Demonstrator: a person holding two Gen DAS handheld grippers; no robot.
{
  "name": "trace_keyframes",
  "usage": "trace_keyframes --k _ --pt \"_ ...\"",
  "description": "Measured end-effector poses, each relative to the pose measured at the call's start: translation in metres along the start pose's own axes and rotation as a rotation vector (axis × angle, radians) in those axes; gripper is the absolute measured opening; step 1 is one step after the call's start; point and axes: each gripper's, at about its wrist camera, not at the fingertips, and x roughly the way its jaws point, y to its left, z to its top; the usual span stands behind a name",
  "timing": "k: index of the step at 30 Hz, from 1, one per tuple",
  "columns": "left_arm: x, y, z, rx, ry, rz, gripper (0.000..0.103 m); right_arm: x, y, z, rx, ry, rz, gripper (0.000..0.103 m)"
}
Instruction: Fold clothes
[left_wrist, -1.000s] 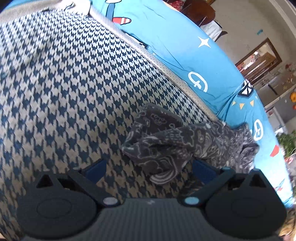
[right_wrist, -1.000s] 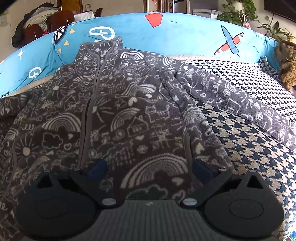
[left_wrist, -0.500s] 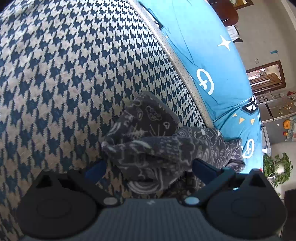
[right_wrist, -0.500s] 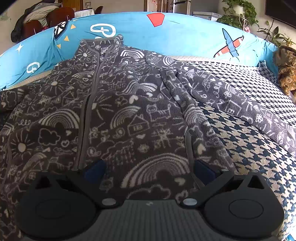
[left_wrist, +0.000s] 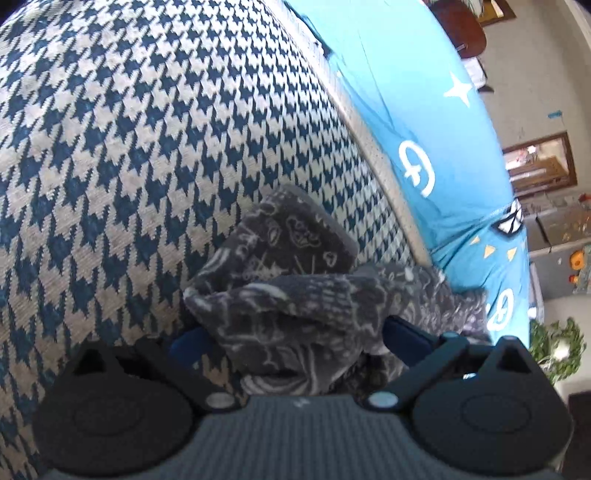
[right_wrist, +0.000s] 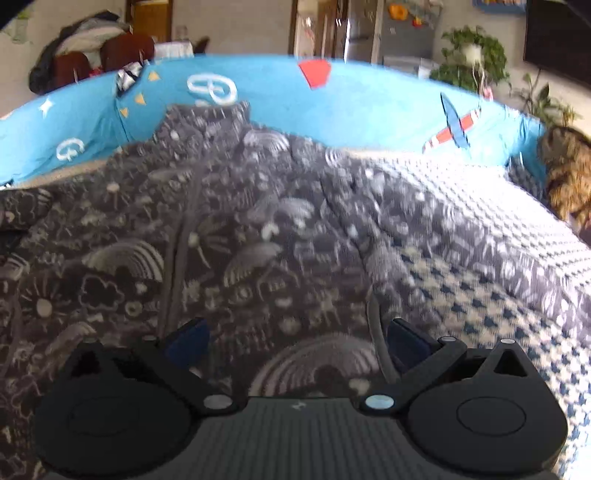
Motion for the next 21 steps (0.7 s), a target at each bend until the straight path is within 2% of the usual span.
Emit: trace_keyframes --k 2,4,10,13,15,21 --pt "-0.005 -0.001 0.000 0.001 -0.012 -0.022 0.103 -0.006 0.006 0.004 -0.043 -0.060 0.015 0.103" --pt "-0.008 -0.001 0.000 -0.001 -0.017 -0.036 0.103 -0.005 0.012 0.006 -0.072 -0.079 0.017 0.103" --pt "0.004 0.006 0.002 -0.046 -0.005 0.015 0.103 0.014 0.017 0.006 -0.042 -0.025 0.095 0.103" --pt "0.004 0.004 0.004 -0.048 -0.020 0.016 0.103 0.023 0.019 0.004 -0.030 0.003 0.137 0.103" --pt "0.006 0.004 0.005 -0.051 -0.025 0.014 0.103 0.029 0.023 -0.001 -0.050 0.026 0.139 0.103" --pt "0.009 0.010 0.012 -0.089 -0.034 -0.004 0.103 0.035 0.024 -0.007 -0.037 0.020 0.140 0.103"
